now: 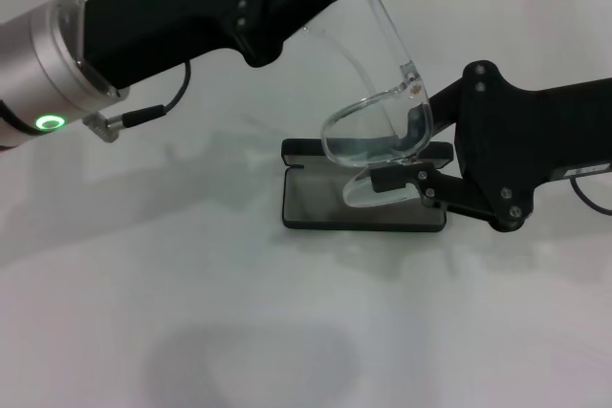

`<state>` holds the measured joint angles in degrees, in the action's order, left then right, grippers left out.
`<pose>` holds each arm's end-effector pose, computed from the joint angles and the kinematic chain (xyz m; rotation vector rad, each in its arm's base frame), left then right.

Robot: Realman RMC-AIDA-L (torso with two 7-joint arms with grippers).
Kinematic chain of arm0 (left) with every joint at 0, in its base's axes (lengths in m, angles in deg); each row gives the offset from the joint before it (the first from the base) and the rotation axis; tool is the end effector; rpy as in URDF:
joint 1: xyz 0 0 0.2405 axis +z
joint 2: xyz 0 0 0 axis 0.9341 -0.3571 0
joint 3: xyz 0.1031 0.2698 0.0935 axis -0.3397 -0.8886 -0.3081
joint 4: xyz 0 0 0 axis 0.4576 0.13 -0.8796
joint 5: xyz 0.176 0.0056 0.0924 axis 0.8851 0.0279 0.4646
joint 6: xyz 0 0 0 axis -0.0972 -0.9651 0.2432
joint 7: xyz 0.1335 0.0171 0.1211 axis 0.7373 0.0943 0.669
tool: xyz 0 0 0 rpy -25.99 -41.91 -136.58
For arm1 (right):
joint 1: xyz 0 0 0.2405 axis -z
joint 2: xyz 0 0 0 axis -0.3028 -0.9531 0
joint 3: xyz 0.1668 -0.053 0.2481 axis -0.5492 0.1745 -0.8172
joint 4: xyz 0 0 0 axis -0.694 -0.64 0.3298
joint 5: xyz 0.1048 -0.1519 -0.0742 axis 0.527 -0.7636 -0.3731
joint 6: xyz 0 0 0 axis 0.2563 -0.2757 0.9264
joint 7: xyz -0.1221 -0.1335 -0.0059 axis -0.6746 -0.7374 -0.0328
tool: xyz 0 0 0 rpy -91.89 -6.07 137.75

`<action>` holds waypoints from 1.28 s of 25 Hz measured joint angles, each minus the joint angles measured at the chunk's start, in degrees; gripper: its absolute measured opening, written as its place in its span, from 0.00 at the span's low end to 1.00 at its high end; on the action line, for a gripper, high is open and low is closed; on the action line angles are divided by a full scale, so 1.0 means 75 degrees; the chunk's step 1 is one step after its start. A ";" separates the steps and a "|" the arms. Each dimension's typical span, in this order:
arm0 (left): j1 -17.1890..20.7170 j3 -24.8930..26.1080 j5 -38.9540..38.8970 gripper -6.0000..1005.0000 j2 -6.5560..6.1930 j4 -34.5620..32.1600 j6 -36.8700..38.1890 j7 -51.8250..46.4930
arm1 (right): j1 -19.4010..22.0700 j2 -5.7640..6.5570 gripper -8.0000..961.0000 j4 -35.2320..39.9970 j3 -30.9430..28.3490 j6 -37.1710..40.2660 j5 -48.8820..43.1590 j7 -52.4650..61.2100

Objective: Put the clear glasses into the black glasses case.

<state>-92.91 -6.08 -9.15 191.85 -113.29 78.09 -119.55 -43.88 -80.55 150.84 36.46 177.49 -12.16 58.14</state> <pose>-0.1377 0.3254 -0.0099 -2.5160 -0.0907 -1.5961 0.1458 0.3050 -0.0171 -2.9208 -0.4916 0.9720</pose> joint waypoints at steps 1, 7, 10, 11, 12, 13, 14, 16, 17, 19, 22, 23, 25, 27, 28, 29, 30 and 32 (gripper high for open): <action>-0.0009 -0.0021 0.0014 0.18 0.0000 0.0002 0.0000 0.0007 | -0.0005 -0.0003 0.13 -0.0001 0.0004 0.0007 0.0000 0.0000; -0.0031 -0.0043 0.0156 0.17 -0.0002 0.0028 0.0000 0.0044 | -0.0003 -0.0013 0.13 0.0066 0.0008 0.0039 0.0056 -0.0035; -0.0032 -0.0047 0.0218 0.17 -0.0011 0.0033 0.0000 0.0044 | -0.0002 -0.0013 0.13 0.0088 0.0000 0.0048 0.0069 -0.0052; -0.0032 -0.0049 0.0259 0.17 -0.0012 0.0033 0.0000 0.0038 | -0.0002 -0.0013 0.13 0.0091 -0.0003 0.0051 0.0075 -0.0055; -0.0029 -0.0053 0.0322 0.17 -0.0012 0.0035 0.0000 0.0026 | -0.0002 -0.0013 0.13 0.0093 -0.0009 0.0052 0.0079 -0.0056; -0.0028 -0.0056 0.0364 0.17 -0.0012 0.0035 0.0000 0.0016 | -0.0002 -0.0013 0.13 0.0093 -0.0009 0.0052 0.0079 -0.0056; -0.0027 -0.0067 0.0382 0.17 -0.0012 0.0035 0.0000 0.0010 | -0.0003 -0.0013 0.13 0.0093 -0.0027 0.0053 0.0081 -0.0065; -0.0028 -0.0125 0.0411 0.17 -0.0014 0.0035 0.0000 -0.0003 | 0.0001 -0.0013 0.13 0.0094 -0.0044 0.0055 0.0088 -0.0103; -0.0033 -0.0165 0.0424 0.16 -0.0018 0.0035 0.0000 -0.0011 | 0.0010 -0.0013 0.13 0.0093 -0.0050 0.0056 0.0092 -0.0119; -0.0050 -0.0217 0.0467 0.16 -0.0028 0.0035 0.0000 -0.0026 | 0.0023 -0.0013 0.13 0.0093 -0.0056 0.0058 0.0096 -0.0134; -0.0087 -0.0236 0.0593 0.16 -0.0033 0.0035 0.0000 -0.0033 | 0.0018 -0.0005 0.13 0.0085 -0.0060 0.0057 0.0099 -0.0142; -0.0094 -0.0238 0.0623 0.16 -0.0034 0.0035 0.0000 -0.0033 | 0.0011 -0.0002 0.13 0.0072 -0.0062 0.0055 0.0101 -0.0144; -0.0121 -0.0243 0.0716 0.16 -0.0035 0.0035 0.0000 -0.0046 | 0.0005 0.0000 0.13 0.0059 -0.0066 0.0049 0.0102 -0.0147; -0.0141 -0.0252 0.0772 0.16 -0.0035 0.0035 0.0000 -0.0067 | 0.0002 -0.0001 0.13 0.0031 -0.0071 0.0035 0.0105 -0.0190; -0.0153 -0.0279 0.0796 0.16 -0.0036 0.0035 0.0003 -0.0079 | 0.0003 -0.0001 0.13 0.0030 -0.0071 0.0035 0.0105 -0.0197; -0.0163 -0.0303 0.0802 0.16 -0.0038 0.0035 0.0003 -0.0081 | 0.0004 -0.0001 0.13 0.0028 -0.0071 0.0033 0.0106 -0.0211; -0.0176 -0.0330 0.0806 0.16 -0.0040 0.0035 0.0004 -0.0083 | 0.0008 -0.0001 0.13 0.0023 -0.0071 0.0028 0.0106 -0.0230; -0.0200 -0.0402 0.0819 0.16 -0.0044 0.0033 0.0008 -0.0083 | 0.0010 -0.0001 0.13 0.0015 -0.0071 0.0022 0.0106 -0.0235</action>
<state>-94.41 -9.10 -3.01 191.52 -113.05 78.15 -120.17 -43.80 -80.56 150.96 35.93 177.65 -11.37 56.37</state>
